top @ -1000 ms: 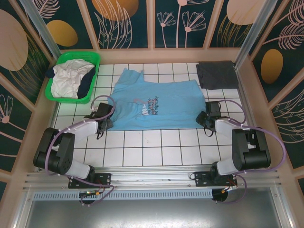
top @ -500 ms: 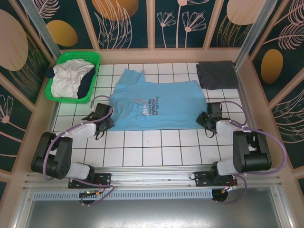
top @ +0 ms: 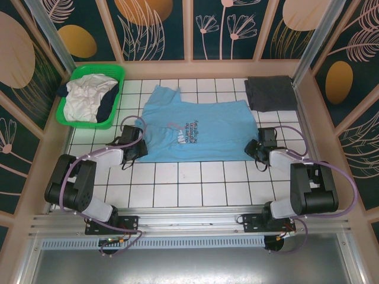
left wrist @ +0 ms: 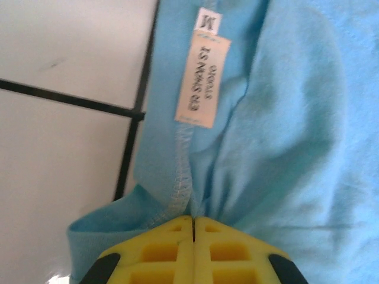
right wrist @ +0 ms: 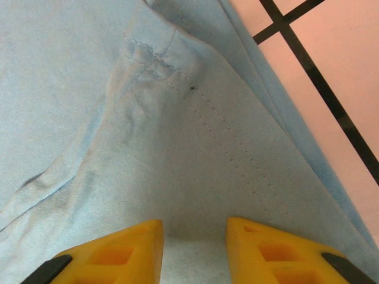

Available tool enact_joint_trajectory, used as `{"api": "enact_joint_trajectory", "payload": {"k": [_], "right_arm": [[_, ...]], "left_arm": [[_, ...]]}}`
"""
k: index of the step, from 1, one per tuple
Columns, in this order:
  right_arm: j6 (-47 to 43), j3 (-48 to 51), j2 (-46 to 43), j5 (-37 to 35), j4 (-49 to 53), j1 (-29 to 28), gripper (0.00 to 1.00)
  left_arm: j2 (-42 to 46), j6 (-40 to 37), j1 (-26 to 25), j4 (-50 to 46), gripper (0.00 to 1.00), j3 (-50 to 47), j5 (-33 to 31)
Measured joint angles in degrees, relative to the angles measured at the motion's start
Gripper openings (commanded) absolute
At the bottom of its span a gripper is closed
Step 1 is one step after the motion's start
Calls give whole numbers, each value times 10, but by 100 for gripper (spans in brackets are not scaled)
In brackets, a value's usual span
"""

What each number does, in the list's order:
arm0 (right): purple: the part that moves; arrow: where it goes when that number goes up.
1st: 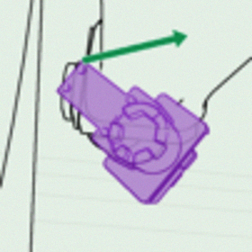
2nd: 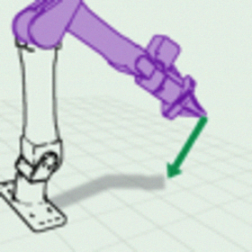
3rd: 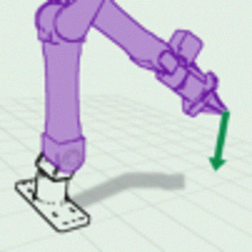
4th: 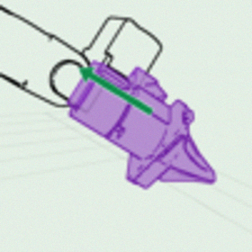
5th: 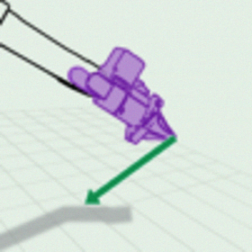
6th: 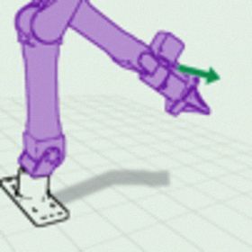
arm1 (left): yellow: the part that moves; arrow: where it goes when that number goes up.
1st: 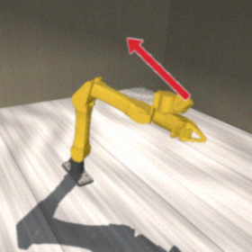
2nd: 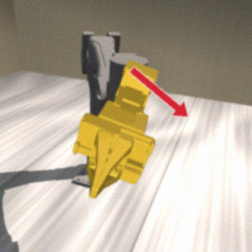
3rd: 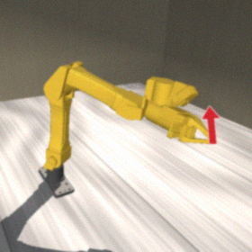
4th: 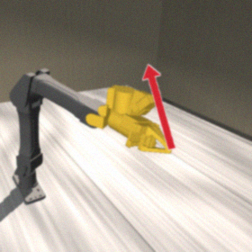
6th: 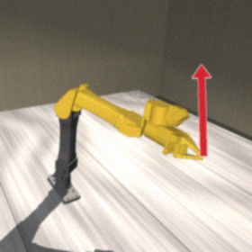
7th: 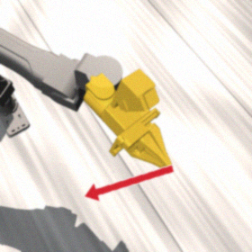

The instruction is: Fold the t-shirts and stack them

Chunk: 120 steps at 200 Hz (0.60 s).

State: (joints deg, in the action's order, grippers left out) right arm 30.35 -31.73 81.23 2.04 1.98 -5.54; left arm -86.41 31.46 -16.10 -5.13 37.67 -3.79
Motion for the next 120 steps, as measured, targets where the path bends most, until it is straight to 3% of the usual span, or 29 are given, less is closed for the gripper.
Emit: {"api": "enact_joint_trajectory", "payload": {"k": [32,55,92,120], "right_arm": [[0,0,0,0,0,1,34],[0,0,0,2,0,1,34],[0,0,0,7,0,1,34],[0,0,0,8,0,2,34]], "left_arm": [[49,3,0,-36,0,-1,-34],[77,7,0,-52,10,-1,-52],[80,18,0,-66,10,-4,-62],[80,21,0,-89,19,-6,-92]]}}
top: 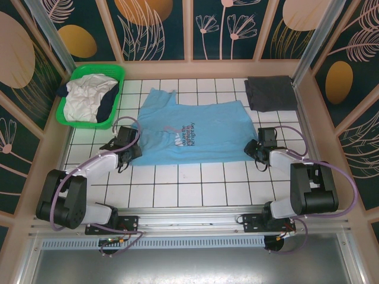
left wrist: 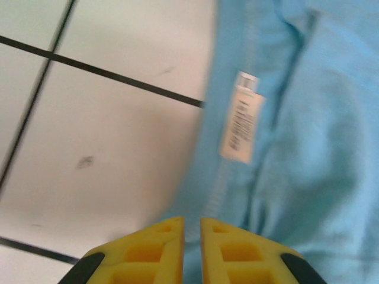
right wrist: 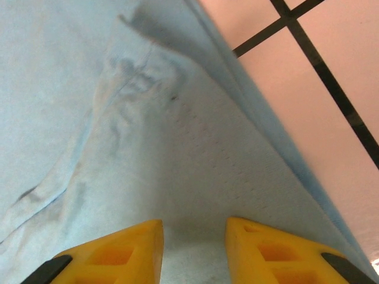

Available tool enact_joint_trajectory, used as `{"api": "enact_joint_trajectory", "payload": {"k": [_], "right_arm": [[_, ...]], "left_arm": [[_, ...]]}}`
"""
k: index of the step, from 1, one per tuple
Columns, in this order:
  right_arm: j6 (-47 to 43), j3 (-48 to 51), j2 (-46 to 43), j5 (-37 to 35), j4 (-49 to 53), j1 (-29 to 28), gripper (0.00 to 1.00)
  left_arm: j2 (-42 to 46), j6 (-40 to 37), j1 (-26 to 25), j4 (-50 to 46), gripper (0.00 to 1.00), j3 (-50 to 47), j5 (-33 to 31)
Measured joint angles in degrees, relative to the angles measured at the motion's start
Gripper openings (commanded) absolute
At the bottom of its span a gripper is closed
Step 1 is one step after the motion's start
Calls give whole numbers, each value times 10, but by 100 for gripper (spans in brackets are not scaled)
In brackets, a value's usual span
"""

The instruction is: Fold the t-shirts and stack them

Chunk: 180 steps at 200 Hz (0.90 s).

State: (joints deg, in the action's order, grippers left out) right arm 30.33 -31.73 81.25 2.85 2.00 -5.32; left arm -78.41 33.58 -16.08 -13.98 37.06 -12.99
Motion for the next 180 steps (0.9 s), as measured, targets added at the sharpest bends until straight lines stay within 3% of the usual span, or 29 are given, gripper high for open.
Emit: {"api": "enact_joint_trajectory", "payload": {"k": [48,72,98,151,165,180], "right_arm": [[0,0,0,0,0,2,35],[0,0,0,0,0,2,35],[0,0,0,1,0,2,35],[-3,0,0,3,0,2,36],[-5,0,0,3,0,2,36],[-5,0,0,3,-1,2,36]], "left_arm": [[-1,-4,1,-38,25,3,-26],[-7,-15,1,-23,39,6,21],[-45,-35,0,4,43,37,78],[-191,-77,0,24,38,163,103],[-231,-86,0,21,30,189,95],[-254,-97,0,17,15,205,89]]}}
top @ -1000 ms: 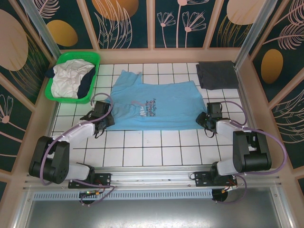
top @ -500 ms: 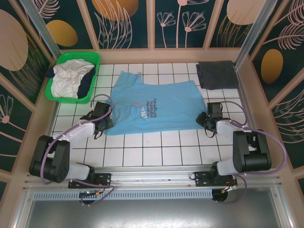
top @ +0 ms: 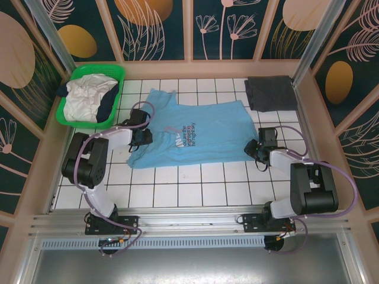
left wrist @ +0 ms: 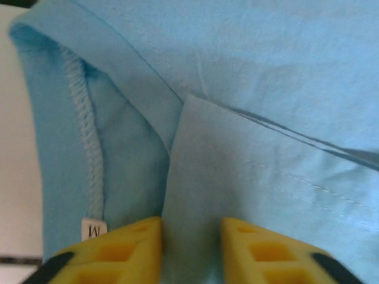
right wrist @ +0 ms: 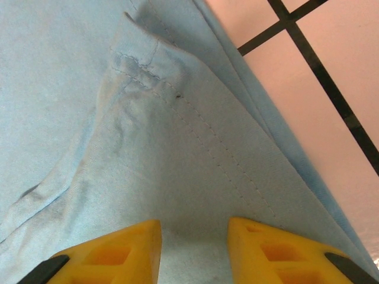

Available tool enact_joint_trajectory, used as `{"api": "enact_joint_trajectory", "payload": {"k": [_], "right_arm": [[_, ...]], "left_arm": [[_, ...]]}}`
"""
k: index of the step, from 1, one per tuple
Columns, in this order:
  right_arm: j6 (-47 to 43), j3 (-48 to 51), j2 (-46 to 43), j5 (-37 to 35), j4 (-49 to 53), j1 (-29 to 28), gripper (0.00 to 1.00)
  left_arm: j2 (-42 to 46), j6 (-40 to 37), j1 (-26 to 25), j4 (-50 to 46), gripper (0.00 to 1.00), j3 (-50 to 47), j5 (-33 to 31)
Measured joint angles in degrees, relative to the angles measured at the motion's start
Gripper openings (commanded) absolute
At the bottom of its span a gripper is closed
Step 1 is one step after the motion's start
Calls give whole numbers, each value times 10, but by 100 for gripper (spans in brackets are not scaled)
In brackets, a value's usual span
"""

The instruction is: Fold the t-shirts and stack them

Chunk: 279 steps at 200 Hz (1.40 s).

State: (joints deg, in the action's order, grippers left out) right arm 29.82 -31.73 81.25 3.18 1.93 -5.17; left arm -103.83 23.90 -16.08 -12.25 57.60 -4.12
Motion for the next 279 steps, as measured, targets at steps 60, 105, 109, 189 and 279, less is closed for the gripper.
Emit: {"api": "enact_joint_trajectory", "payload": {"k": [60,105,109,189,279], "right_arm": [[-6,5,0,13,-10,3,36],[-8,10,0,30,-23,5,36],[-8,11,0,31,-25,5,36],[-8,26,-26,42,-19,21,36],[12,-8,-7,63,-60,-7,36]], "left_arm": [[-9,-12,-1,-45,10,64,-37],[-9,-14,-1,-76,13,78,-64],[-9,-14,-1,-78,14,78,-67],[2,-12,-1,-133,43,136,-127],[168,108,-64,92,60,-137,74]]}}
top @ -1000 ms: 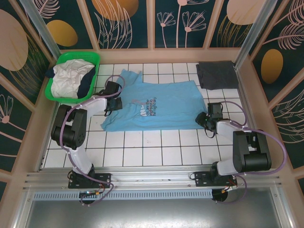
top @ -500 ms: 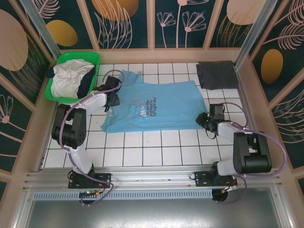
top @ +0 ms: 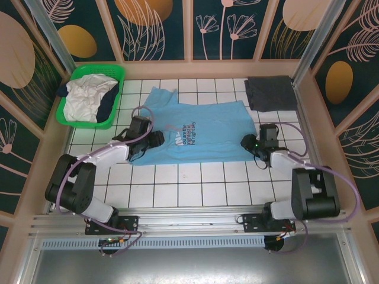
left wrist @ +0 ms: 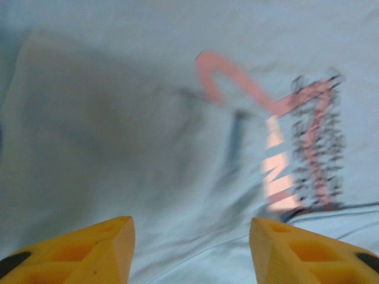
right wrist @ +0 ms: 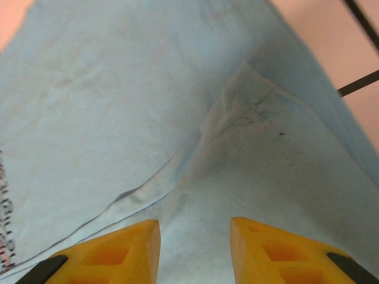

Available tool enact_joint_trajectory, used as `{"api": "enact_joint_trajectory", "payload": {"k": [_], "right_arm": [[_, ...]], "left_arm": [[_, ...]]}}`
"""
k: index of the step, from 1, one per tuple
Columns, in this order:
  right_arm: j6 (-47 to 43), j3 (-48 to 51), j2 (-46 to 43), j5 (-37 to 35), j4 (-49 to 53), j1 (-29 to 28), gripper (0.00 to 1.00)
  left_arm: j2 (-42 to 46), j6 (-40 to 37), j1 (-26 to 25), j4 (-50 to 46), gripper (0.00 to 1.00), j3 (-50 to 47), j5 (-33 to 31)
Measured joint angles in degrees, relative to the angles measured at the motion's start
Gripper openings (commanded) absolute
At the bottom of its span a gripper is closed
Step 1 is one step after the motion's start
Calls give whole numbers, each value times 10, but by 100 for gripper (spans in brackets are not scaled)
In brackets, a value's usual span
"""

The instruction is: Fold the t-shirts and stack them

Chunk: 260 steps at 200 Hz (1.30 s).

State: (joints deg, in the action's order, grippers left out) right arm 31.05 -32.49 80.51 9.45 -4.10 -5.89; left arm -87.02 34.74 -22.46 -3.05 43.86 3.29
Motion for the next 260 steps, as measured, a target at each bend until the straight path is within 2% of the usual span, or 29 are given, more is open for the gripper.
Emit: {"api": "enact_joint_trajectory", "payload": {"k": [20,35,93,144,160,178,204,232,260], "right_arm": [[7,-5,29,-10,2,-1,37],[11,1,29,-23,5,3,38],[13,21,11,-49,15,22,38],[12,27,-66,-70,73,28,39],[13,26,-108,-70,71,26,41],[12,20,-122,-65,55,14,43],[9,-31,-54,-61,32,-12,43],[8,-100,68,-51,6,-24,42],[8,-103,141,-49,0,-33,42]], "left_arm": [[0,9,7,0,63,-44,-17],[3,15,17,4,72,-68,-28],[47,23,54,9,87,-101,-73],[79,5,61,-24,98,-92,-113],[111,0,61,-35,99,-76,-128],[130,-2,61,-26,99,-53,-117],[96,-4,40,7,99,-10,-83],[-14,-11,-10,39,99,63,-43],[-103,-16,-18,59,98,94,-35]]}}
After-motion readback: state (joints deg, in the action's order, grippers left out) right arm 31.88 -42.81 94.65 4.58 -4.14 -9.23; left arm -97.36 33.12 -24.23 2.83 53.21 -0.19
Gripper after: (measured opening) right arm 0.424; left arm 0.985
